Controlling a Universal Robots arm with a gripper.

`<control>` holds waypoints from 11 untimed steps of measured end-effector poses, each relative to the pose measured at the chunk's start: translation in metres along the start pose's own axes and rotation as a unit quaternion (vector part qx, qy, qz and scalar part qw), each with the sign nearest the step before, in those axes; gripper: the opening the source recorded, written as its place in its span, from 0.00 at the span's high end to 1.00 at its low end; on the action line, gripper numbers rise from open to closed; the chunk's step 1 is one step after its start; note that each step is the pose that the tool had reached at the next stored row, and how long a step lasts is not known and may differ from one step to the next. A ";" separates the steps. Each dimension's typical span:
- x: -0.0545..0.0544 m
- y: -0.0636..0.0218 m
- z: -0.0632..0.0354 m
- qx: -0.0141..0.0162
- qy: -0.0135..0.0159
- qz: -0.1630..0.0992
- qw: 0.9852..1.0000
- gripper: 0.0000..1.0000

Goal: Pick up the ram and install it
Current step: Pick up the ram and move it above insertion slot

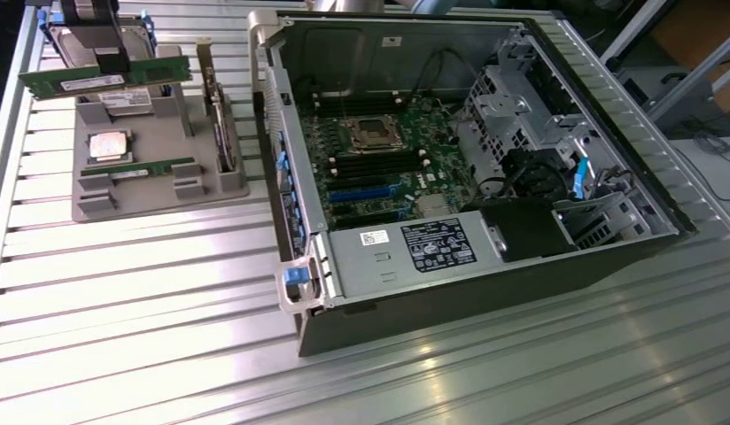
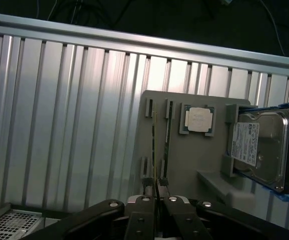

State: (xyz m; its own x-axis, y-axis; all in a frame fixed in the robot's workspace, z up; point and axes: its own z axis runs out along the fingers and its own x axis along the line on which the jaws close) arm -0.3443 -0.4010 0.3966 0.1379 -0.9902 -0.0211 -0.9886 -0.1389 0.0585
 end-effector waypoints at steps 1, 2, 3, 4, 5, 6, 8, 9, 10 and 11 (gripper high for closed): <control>0.000 -0.0024 -0.0002 0.000 0.000 0.000 1.000 0.87; 0.001 -0.0049 -0.0003 0.000 0.000 0.000 1.000 0.87; 0.001 -0.0082 -0.0005 0.000 0.000 0.000 1.000 0.87; 0.001 -0.0103 -0.0006 0.000 0.000 0.000 1.000 0.87; 0.002 -0.0118 -0.0007 0.000 0.000 0.000 1.000 0.87; 0.002 -0.0147 -0.0009 0.000 0.000 0.000 1.000 0.87; 0.003 -0.0197 -0.0012 0.000 0.000 0.000 1.000 0.87; 0.003 -0.0233 -0.0014 0.000 0.000 0.000 1.000 0.87; 0.004 -0.0256 -0.0016 0.000 0.000 0.000 1.000 0.87; 0.004 -0.0284 -0.0018 0.000 0.000 0.000 1.000 0.87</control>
State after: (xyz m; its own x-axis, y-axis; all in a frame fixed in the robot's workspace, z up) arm -0.3155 -0.4010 0.3967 0.1379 -0.9902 -0.0207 -0.9886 -0.1389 0.0586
